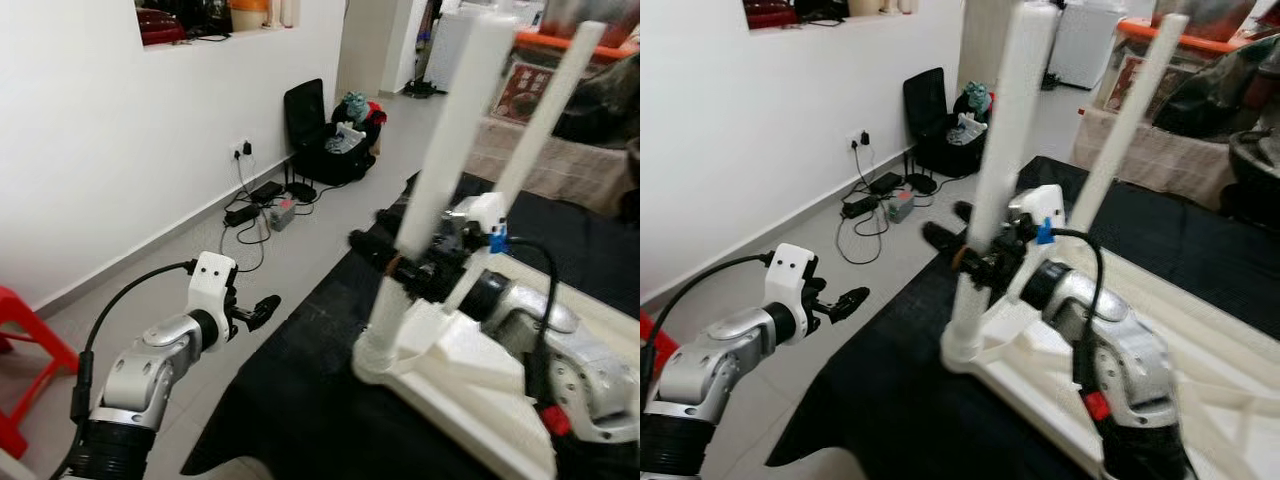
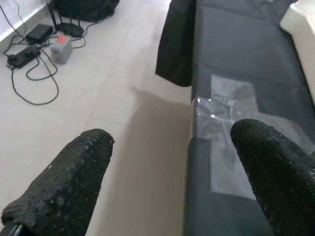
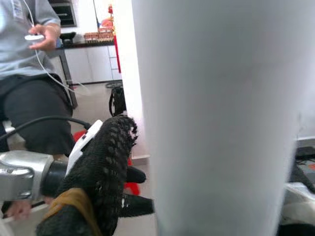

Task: Building children table

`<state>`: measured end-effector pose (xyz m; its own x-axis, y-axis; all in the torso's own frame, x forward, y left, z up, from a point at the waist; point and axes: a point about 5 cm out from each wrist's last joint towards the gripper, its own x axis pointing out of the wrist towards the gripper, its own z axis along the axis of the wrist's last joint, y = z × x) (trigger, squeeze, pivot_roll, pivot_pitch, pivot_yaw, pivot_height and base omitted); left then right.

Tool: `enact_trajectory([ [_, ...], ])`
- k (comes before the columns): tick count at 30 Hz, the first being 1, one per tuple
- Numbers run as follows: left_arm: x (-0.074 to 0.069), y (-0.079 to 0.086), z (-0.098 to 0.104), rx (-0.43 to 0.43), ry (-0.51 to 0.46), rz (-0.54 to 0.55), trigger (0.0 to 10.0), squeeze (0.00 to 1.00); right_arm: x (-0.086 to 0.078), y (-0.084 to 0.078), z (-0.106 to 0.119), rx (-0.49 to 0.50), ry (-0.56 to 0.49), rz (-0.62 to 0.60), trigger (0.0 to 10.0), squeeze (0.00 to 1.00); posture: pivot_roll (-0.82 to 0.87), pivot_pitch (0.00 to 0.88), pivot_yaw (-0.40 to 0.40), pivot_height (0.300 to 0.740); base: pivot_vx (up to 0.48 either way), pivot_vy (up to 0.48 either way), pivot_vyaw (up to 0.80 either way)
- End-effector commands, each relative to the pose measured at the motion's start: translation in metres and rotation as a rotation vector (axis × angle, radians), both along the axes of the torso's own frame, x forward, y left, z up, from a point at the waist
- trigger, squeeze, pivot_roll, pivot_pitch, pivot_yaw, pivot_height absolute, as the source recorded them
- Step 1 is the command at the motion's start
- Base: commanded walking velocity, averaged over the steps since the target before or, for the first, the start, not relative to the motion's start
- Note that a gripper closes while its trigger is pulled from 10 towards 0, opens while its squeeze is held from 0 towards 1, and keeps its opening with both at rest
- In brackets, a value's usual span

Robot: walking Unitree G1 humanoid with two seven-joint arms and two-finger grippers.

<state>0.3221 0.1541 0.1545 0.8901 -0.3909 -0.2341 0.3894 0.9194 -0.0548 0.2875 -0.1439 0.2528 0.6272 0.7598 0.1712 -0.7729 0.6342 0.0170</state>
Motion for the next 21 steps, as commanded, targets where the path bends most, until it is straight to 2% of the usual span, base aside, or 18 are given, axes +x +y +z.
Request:
enact_trajectory([
  [1, 0.0, -0.001, -0.002, 0.005, 0.005, -0.006, 10.0, 0.0, 0.005, 0.003, -0.002, 0.01, 0.017, 0.001, 0.9, 0.0, 0.12, 0.0, -0.095, 0.74, 0.0, 0.0, 0.0],
  [2, -0.001, 0.0, -0.002, 0.007, 0.004, -0.004, 10.0, 0.0, 0.009, 0.002, -0.004, 0.019, 0.034, -0.019, 0.0, 0.0, 0.12, 0.0, -0.098, 0.74, 0.0, 0.0, 0.0],
  [4, -0.001, 0.0, -0.002, 0.007, 0.004, -0.004, 10.0, 0.0, 0.009, 0.002, -0.004, 0.019, 0.034, -0.019, 0.0, 0.0, 0.12, 0.0, -0.098, 0.74, 0.0, 0.0, 0.0],
  [5, -0.001, 0.0, -0.002, 0.008, 0.004, -0.002, 10.0, 0.0, 0.012, 0.0, -0.007, 0.019, 0.044, -0.056, 0.0, 0.0, 0.12, 0.0, -0.097, 0.74, 0.0, 0.0, 0.0],
  [6, -0.002, 0.001, -0.002, 0.009, 0.005, 0.001, 10.0, 0.0, 0.023, -0.006, -0.018, -0.021, 0.105, -0.193, 0.0, 0.0, 0.12, 0.0, -0.094, 0.74, 0.0, 0.0, 0.0],
  [8, -0.002, 0.002, -0.003, 0.012, 0.007, 0.003, 10.0, 0.0, 0.039, -0.027, -0.041, -0.173, 0.191, -0.498, 0.0, 0.0, 0.11, 0.0, -0.089, 0.74, 0.0, 0.0, 0.0],
  [9, -0.003, 0.001, -0.004, 0.013, 0.009, 0.004, 10.0, 0.0, 0.045, -0.046, -0.051, -0.197, 0.241, -0.698, 0.0, 0.0, 0.11, 0.0, -0.086, 0.74, 0.0, 0.0, 0.0],
  [10, -0.003, 0.001, -0.004, 0.013, 0.011, 0.005, 10.0, 0.0, 0.046, -0.058, -0.057, -0.201, 0.271, -0.815, 0.0, 0.0, 0.11, 0.0, -0.086, 0.74, 0.0, 0.0, 0.0],
  [11, -0.003, 0.001, -0.005, 0.014, 0.011, 0.005, 10.0, 0.0, 0.046, -0.065, -0.061, -0.196, 0.292, -0.879, 0.0, 0.0, 0.11, 0.0, -0.086, 0.74, 0.0, 0.0, 0.0],
  [12, -0.002, 0.0, -0.005, 0.014, 0.012, 0.006, 10.0, 0.0, 0.042, -0.083, -0.07, -0.2, 0.308, -1.032, 0.0, 0.0, 0.1, 0.0, -0.08, 0.74, 0.0, 0.0, 0.0],
  [13, -0.002, 0.0, -0.005, 0.014, 0.012, 0.006, 10.0, 0.0, 0.042, -0.083, -0.07, -0.2, 0.308, -1.032, 0.0, 0.0, 0.1, 0.0, -0.08, 0.74, 0.0, 0.0, 0.0],
  [14, -0.002, -0.001, -0.005, 0.013, 0.012, 0.006, 10.0, 0.0, 0.038, -0.095, -0.076, -0.21, 0.313, -1.127, 0.0, 0.0, 0.1, 0.0, -0.08, 0.74, 0.0, 0.0, 0.0],
  [16, -0.002, -0.001, -0.005, 0.013, 0.012, 0.006, 10.0, 0.0, 0.038, -0.095, -0.076, -0.21, 0.313, -1.127, 0.0, 0.0, 0.1, 0.0, -0.08, 0.74, 0.0, 0.0, 0.0],
  [17, -0.001, -0.001, -0.004, 0.013, 0.013, 0.008, 10.0, 0.0, 0.031, -0.104, -0.086, -0.195, 0.363, -1.206, 0.0, 0.0, 0.09, 0.0, -0.079, 0.74, 0.0, 0.0, 0.0],
  [18, -0.001, -0.001, -0.004, 0.013, 0.013, 0.008, 10.0, 0.0, 0.031, -0.104, -0.086, -0.195, 0.363, -1.206, 0.0, 0.0, 0.09, 0.0, -0.079, 0.74, 0.0, 0.0, 0.0],
  [19, -0.001, -0.002, -0.004, 0.012, 0.014, 0.009, 10.0, 0.0, 0.024, -0.107, -0.093, -0.194, 0.389, -1.258, 0.0, 0.0, 0.09, 0.0, -0.074, 0.74, 0.0, 0.0, 0.0],
  [21, -0.001, -0.002, -0.004, 0.012, 0.014, 0.009, 10.0, 0.0, 0.024, -0.107, -0.093, -0.194, 0.389, -1.258, 0.0, 0.0, 0.09, 0.0, -0.074, 0.74, 0.0, 0.0, 0.0],
])
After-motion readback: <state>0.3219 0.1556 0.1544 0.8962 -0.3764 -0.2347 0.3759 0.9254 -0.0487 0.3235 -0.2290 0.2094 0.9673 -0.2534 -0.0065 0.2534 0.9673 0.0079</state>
